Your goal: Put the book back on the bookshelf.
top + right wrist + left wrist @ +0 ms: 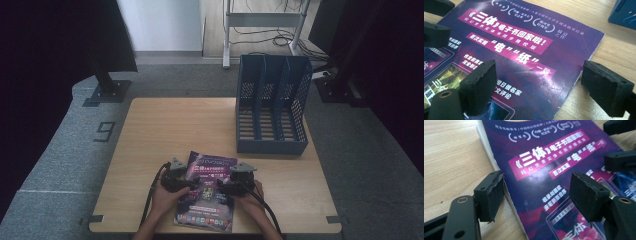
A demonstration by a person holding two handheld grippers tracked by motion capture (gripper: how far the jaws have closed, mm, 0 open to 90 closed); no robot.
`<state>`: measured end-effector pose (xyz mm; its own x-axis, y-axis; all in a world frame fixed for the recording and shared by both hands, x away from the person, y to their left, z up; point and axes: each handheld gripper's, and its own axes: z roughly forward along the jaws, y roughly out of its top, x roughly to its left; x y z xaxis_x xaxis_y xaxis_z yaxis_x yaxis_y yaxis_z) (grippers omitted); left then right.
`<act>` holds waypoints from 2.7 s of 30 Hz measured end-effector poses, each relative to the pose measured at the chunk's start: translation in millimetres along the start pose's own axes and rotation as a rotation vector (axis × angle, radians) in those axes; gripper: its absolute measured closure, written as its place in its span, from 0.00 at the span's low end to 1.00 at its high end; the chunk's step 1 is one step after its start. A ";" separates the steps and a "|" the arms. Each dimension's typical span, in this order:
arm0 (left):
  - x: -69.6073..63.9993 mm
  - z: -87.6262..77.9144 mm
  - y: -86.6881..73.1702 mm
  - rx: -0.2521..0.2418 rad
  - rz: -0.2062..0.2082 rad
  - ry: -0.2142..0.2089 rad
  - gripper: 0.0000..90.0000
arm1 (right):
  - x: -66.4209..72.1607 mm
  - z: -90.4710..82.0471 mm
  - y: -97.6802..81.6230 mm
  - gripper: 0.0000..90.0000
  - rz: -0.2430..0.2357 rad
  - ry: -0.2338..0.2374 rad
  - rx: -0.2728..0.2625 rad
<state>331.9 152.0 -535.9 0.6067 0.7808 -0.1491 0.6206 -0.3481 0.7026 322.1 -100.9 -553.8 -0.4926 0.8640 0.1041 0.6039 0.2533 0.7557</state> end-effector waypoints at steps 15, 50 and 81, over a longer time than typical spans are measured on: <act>-6.1 -11.3 6.1 -0.060 -0.024 -0.163 0.34 | -0.2 -0.3 -0.2 0.15 0.000 0.001 0.000; 5.4 7.8 1.6 0.027 -0.029 0.005 0.30 | -0.5 -1.1 -0.8 0.16 -0.001 0.001 -0.004; -2.6 -17.3 12.8 -0.120 -0.123 -0.166 0.34 | -0.4 -1.2 -0.9 0.16 -0.003 0.000 -0.003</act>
<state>329.7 154.5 -514.4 0.6097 0.7138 -0.3446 0.6378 -0.1837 0.7480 321.0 -102.0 -553.7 -0.4944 0.8632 0.1020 0.6007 0.2544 0.7579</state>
